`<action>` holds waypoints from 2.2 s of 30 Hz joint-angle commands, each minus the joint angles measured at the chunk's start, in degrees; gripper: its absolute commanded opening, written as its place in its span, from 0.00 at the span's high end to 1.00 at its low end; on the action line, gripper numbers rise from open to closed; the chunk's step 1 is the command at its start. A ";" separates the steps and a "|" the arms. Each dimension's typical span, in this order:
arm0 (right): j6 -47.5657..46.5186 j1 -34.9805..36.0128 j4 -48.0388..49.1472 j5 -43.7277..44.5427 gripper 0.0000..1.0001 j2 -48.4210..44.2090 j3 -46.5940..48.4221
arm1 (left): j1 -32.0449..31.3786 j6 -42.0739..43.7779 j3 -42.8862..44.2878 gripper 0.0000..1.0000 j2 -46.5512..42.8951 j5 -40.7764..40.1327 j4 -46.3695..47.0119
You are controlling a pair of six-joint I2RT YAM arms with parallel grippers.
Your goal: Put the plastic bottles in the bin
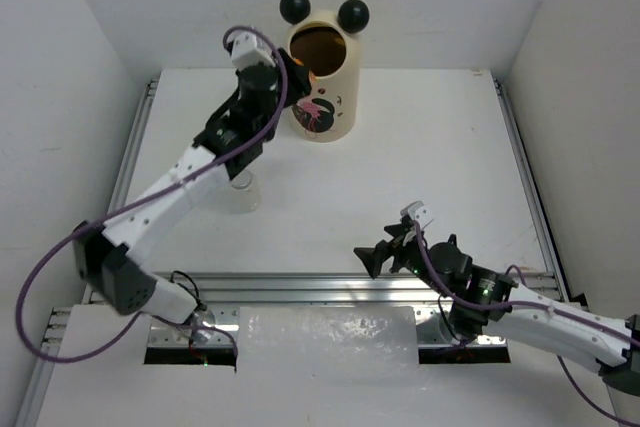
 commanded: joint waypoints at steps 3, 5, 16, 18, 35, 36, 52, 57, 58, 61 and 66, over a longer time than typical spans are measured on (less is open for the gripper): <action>3.28 0.30 -6.77 0.98 0.01 -3.15 0.44 | 6.90 3.57 20.18 1.00 17.96 -2.63 1.40; 3.64 0.21 -6.86 -0.41 0.01 -3.59 0.01 | 7.34 4.63 29.40 1.00 23.44 -1.58 0.70; 3.02 0.30 -7.39 -2.97 0.01 -0.78 2.03 | 8.48 4.02 44.79 0.10 37.99 6.69 -5.29; 3.02 0.21 -7.04 -3.23 0.01 -0.87 1.76 | 7.87 3.58 36.35 0.01 30.61 3.80 -4.67; 5.31 0.21 1.22 -9.12 0.01 7.83 -0.17 | 9.53 -5.12 -7.17 0.00 2.99 -2.02 -36.49; 5.66 0.21 1.31 -9.38 0.01 7.74 -0.35 | 9.80 -5.21 -10.23 0.00 2.72 -1.14 -35.96; 6.45 0.21 -4.13 -9.21 0.01 1.68 -1.49 | 14.45 -5.56 -20.45 0.05 7.38 6.69 -25.94; 6.19 0.21 -4.40 -8.77 0.01 1.77 -1.40 | 14.81 -4.42 -21.60 0.29 5.98 8.27 -25.24; 6.19 0.12 -4.14 -8.77 0.01 1.85 -1.32 | 14.81 -4.07 -21.69 0.56 5.62 8.71 -25.06; 6.28 0.21 -4.14 -8.60 0.01 2.21 -1.14 | 14.72 -3.19 -19.41 0.99 3.43 10.19 -26.72; 5.75 0.21 -5.54 -5.97 0.01 1.51 -1.05 | 10.34 0.94 -16.68 1.00 -8.77 15.48 -17.36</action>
